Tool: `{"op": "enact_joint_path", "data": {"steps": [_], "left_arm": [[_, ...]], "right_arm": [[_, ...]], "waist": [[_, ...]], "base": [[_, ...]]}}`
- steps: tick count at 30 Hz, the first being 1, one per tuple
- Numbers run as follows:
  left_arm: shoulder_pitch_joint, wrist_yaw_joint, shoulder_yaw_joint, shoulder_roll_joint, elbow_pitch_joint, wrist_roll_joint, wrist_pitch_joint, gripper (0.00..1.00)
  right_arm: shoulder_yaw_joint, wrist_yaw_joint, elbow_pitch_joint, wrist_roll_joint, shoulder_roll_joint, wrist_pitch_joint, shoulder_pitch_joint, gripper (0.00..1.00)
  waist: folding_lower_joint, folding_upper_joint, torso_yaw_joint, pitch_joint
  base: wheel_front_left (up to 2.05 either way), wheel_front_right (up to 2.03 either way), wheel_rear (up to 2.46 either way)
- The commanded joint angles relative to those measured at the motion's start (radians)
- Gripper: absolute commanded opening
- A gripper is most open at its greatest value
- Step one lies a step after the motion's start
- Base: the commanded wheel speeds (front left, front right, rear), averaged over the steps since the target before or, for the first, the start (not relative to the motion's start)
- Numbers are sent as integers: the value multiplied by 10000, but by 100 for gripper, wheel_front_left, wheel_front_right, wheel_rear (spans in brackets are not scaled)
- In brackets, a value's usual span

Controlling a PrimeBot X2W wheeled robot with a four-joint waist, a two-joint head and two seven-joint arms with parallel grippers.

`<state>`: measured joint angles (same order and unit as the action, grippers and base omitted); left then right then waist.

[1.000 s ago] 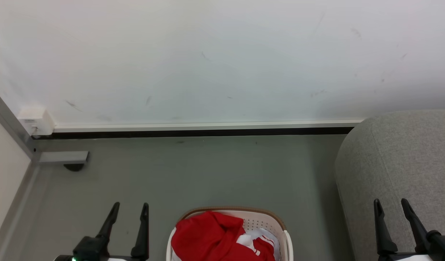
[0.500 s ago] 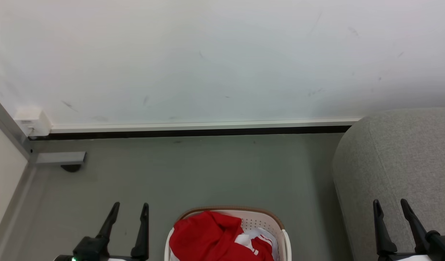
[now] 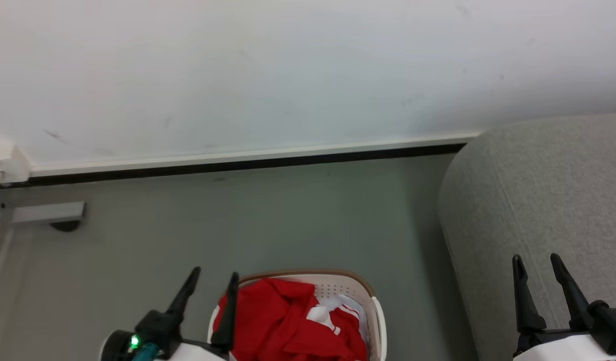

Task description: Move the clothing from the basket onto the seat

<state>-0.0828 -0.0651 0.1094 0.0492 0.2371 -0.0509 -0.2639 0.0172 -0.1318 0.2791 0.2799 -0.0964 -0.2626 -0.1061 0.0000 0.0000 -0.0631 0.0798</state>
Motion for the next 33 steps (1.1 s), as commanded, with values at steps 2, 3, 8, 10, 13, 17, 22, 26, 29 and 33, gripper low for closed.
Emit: {"op": "enact_joint_path", "data": {"steps": [2, 3, 8, 10, 13, 17, 22, 26, 29, 33], "left_arm": [[-276, -55, 217, 28, 315, -43, -11, 100], [-419, -91, 381, 29, 516, -17, -11, 100], [-1183, -227, 1103, 29, 1642, -111, -11, 100], [-1472, -287, 1431, 33, 2399, -22, -11, 100], [-2054, -331, 1762, 40, 3590, 58, -1, 100], [-2866, -333, 2119, 40, 5180, 139, 280, 100], [-3772, -301, 2512, 40, 6732, 251, 942, 100], [-4405, -211, 2807, 41, 7632, 350, 1383, 100], [-4787, -144, 2947, 42, 8204, 388, 1689, 100], [-5230, 43, 3081, 53, 8816, 484, 2019, 100]], "right_arm": [[19, 21, -77, 57, -27, -34, -177, 100], [40, 21, -116, 77, -12, -34, -233, 100], [51, 21, -314, 198, 86, -34, -553, 100], [82, 21, -412, 255, 131, -34, -685, 100], [193, 21, -579, 317, 178, -34, -908, 100], [222, 21, -833, 406, 252, -31, -1170, 100], [240, 21, -1181, 502, 351, -22, -1510, 100], [241, 21, -1399, 545, 405, -21, -1804, 100], [283, 21, -1508, 588, 431, -21, -2020, 100], [306, 21, -1636, 652, 444, -21, -2264, 100]], "waist": [[0, 0, -336, 346], [0, 0, -433, 444], [0, 0, -985, 1016], [0, 0, -1208, 1243], [0, 0, -1547, 1656], [0, 0, -1906, 2236], [0, 0, -2201, 3102], [0, 0, -2320, 3785], [0, 0, -2416, 4211], [0, 0, -2536, 4641]], "base": [[0, 0, 0], [0, 0, 0], [0, 0, 0], [0, 0, 0], [0, 0, 0], [0, 0, 0], [0, 0, 0], [0, 0, 0], [0, 0, 0], [0, 0, 0]]}}
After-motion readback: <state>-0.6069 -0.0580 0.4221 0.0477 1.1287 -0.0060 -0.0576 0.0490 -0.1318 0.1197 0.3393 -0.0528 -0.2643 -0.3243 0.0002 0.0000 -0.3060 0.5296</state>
